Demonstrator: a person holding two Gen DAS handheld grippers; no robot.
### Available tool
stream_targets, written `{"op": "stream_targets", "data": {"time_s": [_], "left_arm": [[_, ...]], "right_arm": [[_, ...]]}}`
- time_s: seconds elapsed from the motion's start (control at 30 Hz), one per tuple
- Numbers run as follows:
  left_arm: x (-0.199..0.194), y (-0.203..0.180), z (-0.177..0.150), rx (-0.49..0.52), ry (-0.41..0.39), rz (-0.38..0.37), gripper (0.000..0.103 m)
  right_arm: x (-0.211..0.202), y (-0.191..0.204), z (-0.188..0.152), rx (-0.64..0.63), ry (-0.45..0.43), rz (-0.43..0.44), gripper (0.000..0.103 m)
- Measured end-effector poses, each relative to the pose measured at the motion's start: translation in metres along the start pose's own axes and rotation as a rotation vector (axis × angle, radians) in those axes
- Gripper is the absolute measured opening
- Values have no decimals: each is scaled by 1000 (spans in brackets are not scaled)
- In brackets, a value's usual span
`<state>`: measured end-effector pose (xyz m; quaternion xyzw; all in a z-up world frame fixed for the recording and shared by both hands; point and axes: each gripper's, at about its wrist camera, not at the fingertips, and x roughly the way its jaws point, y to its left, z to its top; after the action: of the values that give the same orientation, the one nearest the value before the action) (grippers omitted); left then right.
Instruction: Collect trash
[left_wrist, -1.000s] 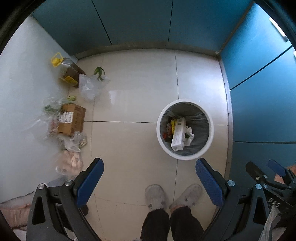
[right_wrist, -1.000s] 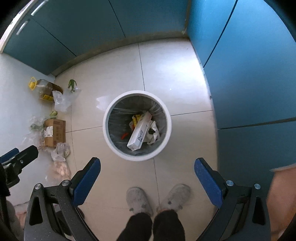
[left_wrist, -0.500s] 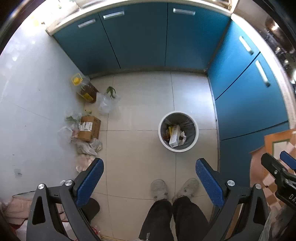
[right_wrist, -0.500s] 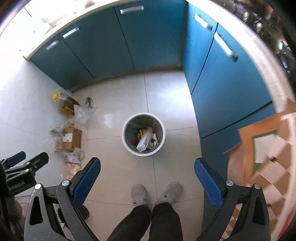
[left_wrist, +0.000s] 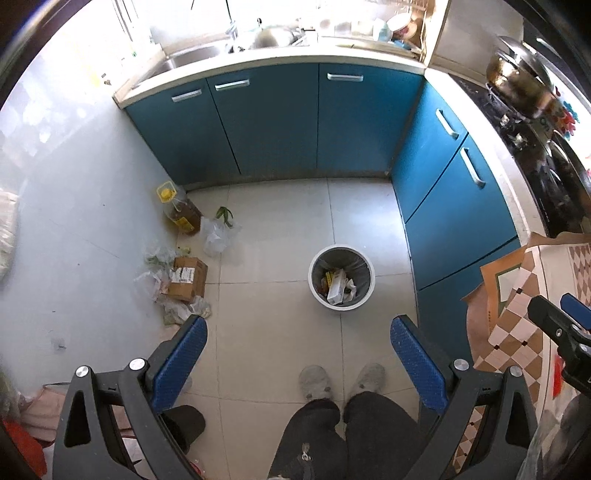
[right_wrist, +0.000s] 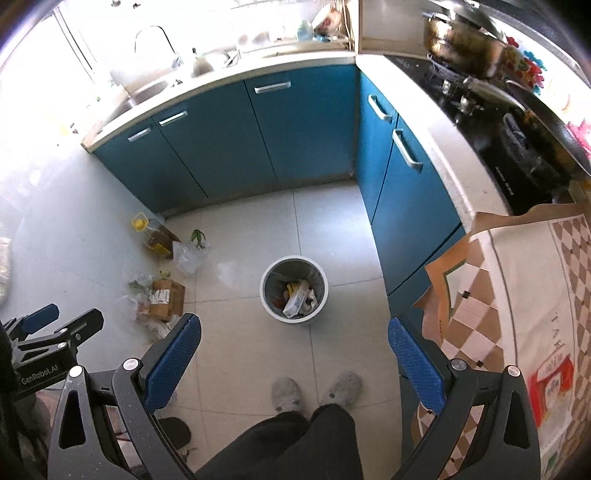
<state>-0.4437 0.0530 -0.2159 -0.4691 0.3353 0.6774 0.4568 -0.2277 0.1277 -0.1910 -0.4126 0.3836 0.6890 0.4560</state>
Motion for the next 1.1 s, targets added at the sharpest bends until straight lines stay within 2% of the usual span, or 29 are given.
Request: {"op": "stream_targets", "data": {"time_s": [0.2, 0.33, 0.43, 0.57, 0.7, 0.77, 0.87, 0.93, 1.0, 1.1], "left_arm": [[-34, -17, -2, 14, -54, 31, 102], [-58, -61, 2, 71, -115, 16, 102], [-69, -119, 3, 150, -135, -34, 102], [-69, -225, -7, 302, -83, -142, 102], [-58, -343, -41, 452, 25, -259, 102], [-52, -396, -64, 521, 58, -271, 102], [-39, -461, -103, 626, 90, -239, 102], [-30, -493, -126, 679, 119, -214, 102], [-18, -517, -145, 719, 159, -189, 102], [-6, -537, -166, 742, 195, -150, 102]], "right_arm": [[-36, -14, -13, 53, -37, 80, 102], [-52, -53, -17, 157, -58, 184, 102], [-68, -93, -25, 234, -90, 196, 102], [-100, -171, -55, 352, -147, 133, 102], [-128, -270, -112, 546, -157, -1, 102], [-139, -322, -154, 662, -147, -91, 102], [-153, -397, -227, 855, -107, -235, 102], [-157, -448, -278, 1009, -69, -301, 102], [-154, -492, -323, 1148, -29, -348, 102], [-140, -540, -379, 1302, -2, -366, 102]]}}
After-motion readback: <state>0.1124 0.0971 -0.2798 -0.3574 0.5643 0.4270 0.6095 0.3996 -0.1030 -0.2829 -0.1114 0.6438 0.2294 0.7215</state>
